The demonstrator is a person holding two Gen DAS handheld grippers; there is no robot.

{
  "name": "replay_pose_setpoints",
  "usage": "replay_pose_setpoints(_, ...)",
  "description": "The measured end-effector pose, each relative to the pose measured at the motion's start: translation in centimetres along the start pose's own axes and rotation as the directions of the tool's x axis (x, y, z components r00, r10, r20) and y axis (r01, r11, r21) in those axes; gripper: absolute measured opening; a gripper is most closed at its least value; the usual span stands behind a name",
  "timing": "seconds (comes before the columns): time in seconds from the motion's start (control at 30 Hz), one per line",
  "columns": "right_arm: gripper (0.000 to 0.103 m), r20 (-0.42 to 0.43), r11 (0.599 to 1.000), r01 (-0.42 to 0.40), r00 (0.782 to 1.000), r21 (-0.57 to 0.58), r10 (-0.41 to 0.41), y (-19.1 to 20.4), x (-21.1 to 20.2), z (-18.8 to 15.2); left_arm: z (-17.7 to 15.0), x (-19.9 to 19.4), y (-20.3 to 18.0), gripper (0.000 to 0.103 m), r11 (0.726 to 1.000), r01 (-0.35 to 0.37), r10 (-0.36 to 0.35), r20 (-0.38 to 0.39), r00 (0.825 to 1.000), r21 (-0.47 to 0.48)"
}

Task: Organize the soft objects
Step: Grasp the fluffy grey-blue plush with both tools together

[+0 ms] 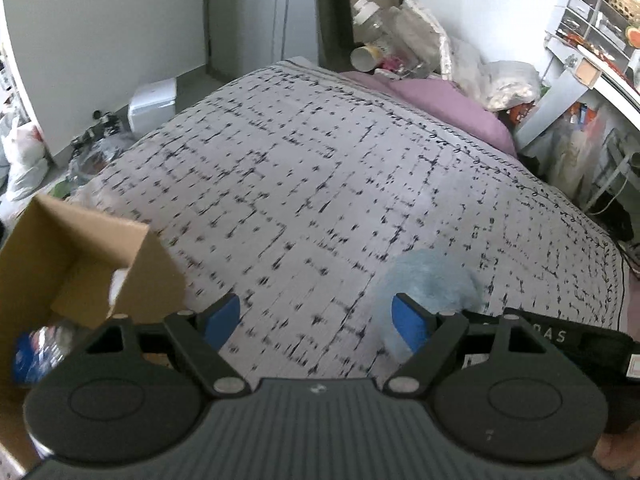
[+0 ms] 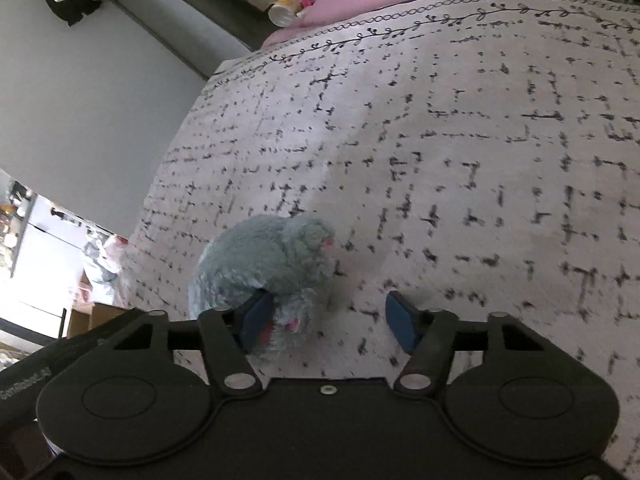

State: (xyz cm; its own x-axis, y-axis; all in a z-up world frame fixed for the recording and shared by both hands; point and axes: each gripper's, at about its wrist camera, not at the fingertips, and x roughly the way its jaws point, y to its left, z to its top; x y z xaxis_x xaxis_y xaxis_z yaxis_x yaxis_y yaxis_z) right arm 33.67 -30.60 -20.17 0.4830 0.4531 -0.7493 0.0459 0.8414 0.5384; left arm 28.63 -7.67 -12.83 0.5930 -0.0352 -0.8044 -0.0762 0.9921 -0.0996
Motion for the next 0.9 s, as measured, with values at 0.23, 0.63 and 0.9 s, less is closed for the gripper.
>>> replay_pose_setpoints(0.23,0.035,0.002,0.994,-0.092,0.996,0.053,0.092,-0.5,1.4,0.9,0.7,2.0,-0.7,0.081,0.999,0.05,-0.051,0.024,0.998,0.007)
replay_pose_setpoints(0.63,0.023,0.001,0.98,-0.179,0.984,0.082,0.18,-0.8,2.7,1.5,1.2,4.6,-1.1,0.073,0.989,0.135,-0.134,0.015,0.991,-0.059)
replay_pose_setpoints(0.9,0.021,0.007,0.978,-0.197,0.98,0.064,0.197,-0.8,2.7,1.5,0.8,7.0,-0.9,0.047,0.968,0.191,-0.199,-0.034,0.979,-0.16)
